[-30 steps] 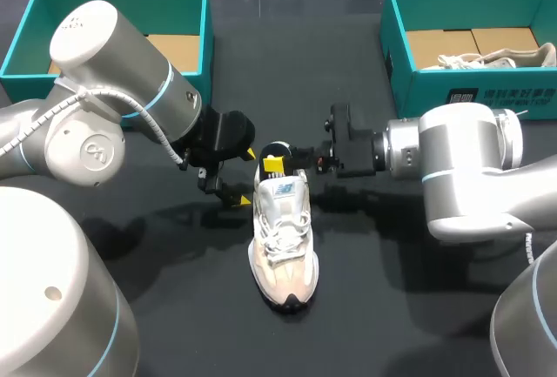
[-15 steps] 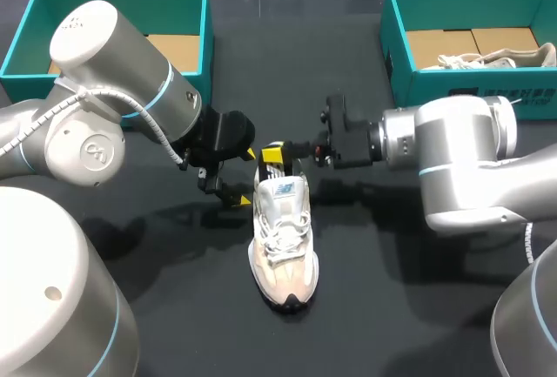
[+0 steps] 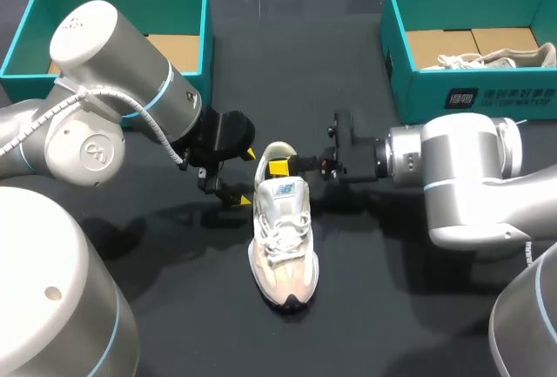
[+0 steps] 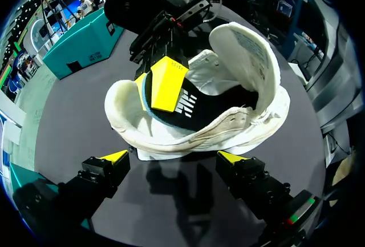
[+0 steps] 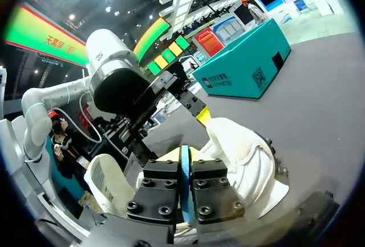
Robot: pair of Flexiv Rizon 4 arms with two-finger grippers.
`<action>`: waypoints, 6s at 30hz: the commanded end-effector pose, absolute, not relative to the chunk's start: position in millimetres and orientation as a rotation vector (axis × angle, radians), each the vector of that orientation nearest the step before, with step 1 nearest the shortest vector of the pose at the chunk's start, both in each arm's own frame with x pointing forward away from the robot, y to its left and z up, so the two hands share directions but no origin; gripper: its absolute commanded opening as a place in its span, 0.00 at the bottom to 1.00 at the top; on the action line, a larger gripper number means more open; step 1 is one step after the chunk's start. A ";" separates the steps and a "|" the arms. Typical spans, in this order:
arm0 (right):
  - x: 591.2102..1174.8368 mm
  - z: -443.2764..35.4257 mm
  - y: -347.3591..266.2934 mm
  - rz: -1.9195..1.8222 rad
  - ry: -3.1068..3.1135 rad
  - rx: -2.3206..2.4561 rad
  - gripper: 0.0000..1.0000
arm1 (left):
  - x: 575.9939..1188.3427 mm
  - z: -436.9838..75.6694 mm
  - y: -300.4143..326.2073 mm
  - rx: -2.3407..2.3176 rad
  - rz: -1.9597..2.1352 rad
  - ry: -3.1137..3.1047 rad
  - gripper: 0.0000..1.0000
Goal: Take the shoe out of the shoebox, open the shoe tongue, remove and reinsert the insole, then place the shoe into the shoebox
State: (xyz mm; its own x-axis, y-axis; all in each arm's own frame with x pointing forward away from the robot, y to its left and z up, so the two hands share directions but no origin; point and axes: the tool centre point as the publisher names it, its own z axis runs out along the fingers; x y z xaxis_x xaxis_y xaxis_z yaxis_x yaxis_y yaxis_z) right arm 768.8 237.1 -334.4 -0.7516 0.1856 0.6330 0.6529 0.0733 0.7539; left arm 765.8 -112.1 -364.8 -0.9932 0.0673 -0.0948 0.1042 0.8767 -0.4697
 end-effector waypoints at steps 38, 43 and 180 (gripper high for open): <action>788.0 -317.4 241.1 -1.712 -2.035 -0.792 0.00 | 764.9 -365.3 -112.3 0.135 -0.747 2.968 1.00; 784.2 -325.7 241.4 -1.689 -2.020 -0.809 0.00 | 764.9 -365.3 -112.3 0.135 -0.747 2.968 1.00; 786.4 -251.5 175.1 -0.959 -2.414 -1.452 0.60 | 772.2 -282.2 35.5 0.286 -0.847 3.005 1.00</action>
